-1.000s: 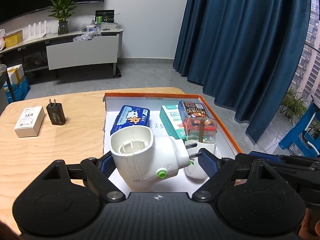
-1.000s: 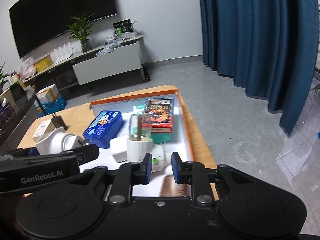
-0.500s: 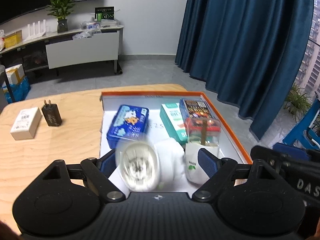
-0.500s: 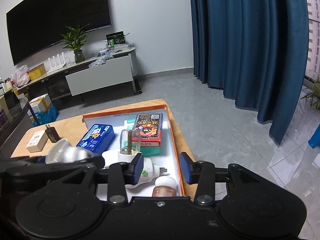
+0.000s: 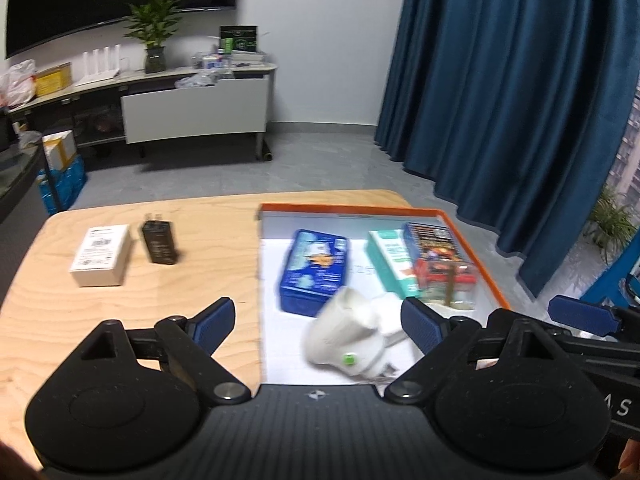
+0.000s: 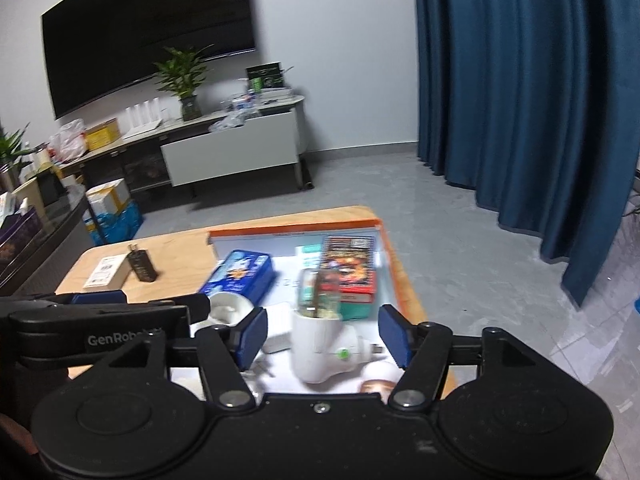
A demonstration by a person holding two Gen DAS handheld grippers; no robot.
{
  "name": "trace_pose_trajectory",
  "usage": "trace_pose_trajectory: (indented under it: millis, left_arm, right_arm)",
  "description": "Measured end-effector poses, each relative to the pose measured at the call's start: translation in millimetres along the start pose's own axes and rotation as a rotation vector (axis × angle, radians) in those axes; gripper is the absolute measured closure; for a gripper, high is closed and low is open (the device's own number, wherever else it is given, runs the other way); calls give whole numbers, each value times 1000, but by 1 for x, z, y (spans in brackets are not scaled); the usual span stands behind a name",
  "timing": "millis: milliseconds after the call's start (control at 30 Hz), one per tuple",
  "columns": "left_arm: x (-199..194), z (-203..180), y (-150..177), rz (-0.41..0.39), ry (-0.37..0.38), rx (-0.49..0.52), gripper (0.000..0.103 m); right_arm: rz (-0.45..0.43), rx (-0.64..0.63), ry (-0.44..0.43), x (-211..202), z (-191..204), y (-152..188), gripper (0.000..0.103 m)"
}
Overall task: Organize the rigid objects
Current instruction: 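Lower and release the tube with right tool while left tool releases the diffuser into the box, then close left tool on the white power-adapter box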
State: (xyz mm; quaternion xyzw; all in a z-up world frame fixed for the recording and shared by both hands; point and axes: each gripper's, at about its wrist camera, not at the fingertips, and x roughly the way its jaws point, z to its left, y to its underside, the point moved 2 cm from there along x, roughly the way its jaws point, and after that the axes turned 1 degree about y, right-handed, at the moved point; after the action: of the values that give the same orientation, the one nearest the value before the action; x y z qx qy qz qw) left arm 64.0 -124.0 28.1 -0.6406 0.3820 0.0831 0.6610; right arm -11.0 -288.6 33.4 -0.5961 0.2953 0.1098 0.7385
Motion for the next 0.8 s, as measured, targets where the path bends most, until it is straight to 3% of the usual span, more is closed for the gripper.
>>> trace_pose_trajectory:
  millis: [400,567,800]
  left_arm:
    - [-5,96,8,1,-148,-120,7]
    - [16,150,3,20,-245,-176,7]
    - [60,186,-16,62,-288,-169,7]
  right_arm:
    - [52,-123,-138,31,78,-1,23]
    - [52,-175,-181,41,104,-2,22]
    - [67,-202,-226,68,128,-13,21]
